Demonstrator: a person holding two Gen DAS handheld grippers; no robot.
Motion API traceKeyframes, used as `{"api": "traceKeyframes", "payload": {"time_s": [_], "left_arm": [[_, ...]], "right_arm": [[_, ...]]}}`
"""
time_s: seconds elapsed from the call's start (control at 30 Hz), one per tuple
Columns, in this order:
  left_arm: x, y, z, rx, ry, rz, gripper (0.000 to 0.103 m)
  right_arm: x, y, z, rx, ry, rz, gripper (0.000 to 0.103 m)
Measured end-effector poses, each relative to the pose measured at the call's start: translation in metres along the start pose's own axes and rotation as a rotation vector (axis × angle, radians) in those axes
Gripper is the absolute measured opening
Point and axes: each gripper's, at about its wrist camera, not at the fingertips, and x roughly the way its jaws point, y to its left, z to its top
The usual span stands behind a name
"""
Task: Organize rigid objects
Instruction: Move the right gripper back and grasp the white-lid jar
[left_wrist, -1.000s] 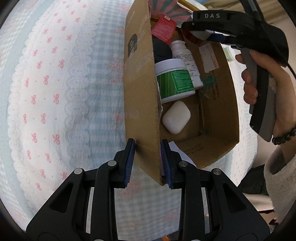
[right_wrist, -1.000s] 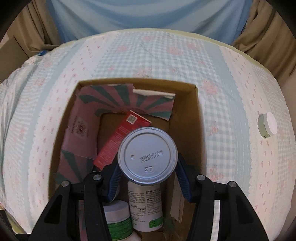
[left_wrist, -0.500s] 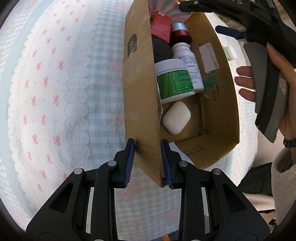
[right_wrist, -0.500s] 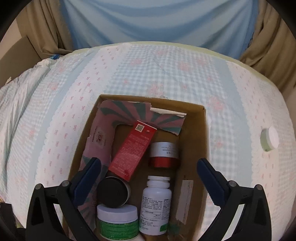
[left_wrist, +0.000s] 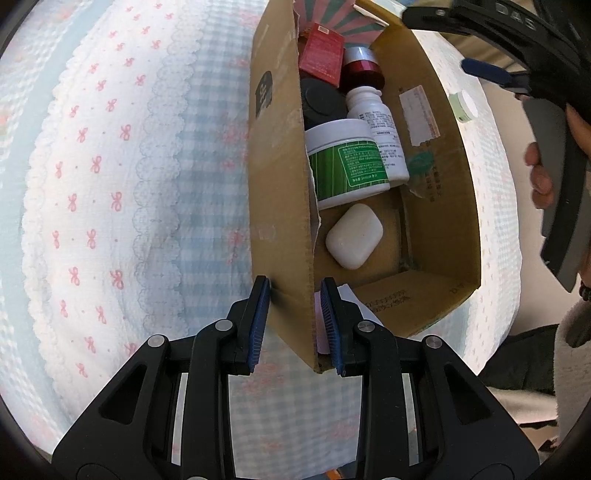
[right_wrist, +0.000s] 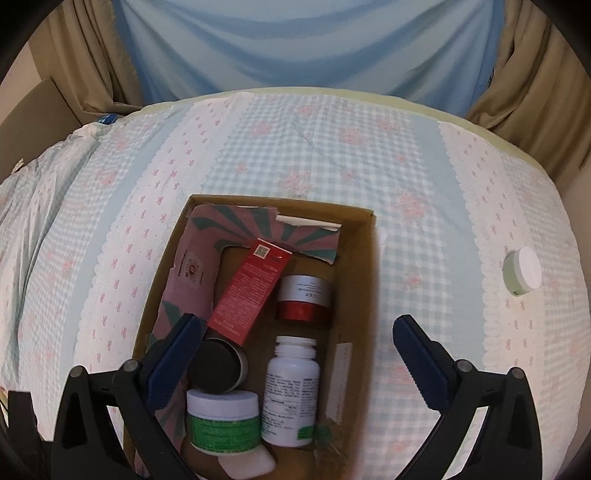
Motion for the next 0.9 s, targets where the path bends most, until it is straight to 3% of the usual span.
{"api": "traceKeyframes", "payload": {"time_s": [0.3,0.43,0.6,0.77,0.9], "left_arm": [[-0.003,-0.003,0.000,-0.019,-0.012,0.026,0.026],[-0.003,-0.007,-0.001,-0.023,-0.018,0.048,0.026],[-0.004,-0.010,-0.001,-0.040,-0.027,0.069,0.026],[-0.008,-0.015,-0.005,-0.054,-0.047,0.091,0.026],[-0.009,-0.017,-0.008,-0.086,-0.067,0.107,0.026]], "right_arm": [[-0.058,-0.052,-0.005,-0.035,-0.021,-0.040,0.103],[-0.102,-0.113,-0.006,0.028,-0.062,-0.014,0.103],[-0.141,-0.201,-0.005,0.135,-0.109,-0.047,0.103],[-0.142,-0.272,-0.010,0.231,-0.121,-0.075,0.103],[-0.107,-0.312,-0.013,0.248,-0.080,-0.085,0.103]]}}
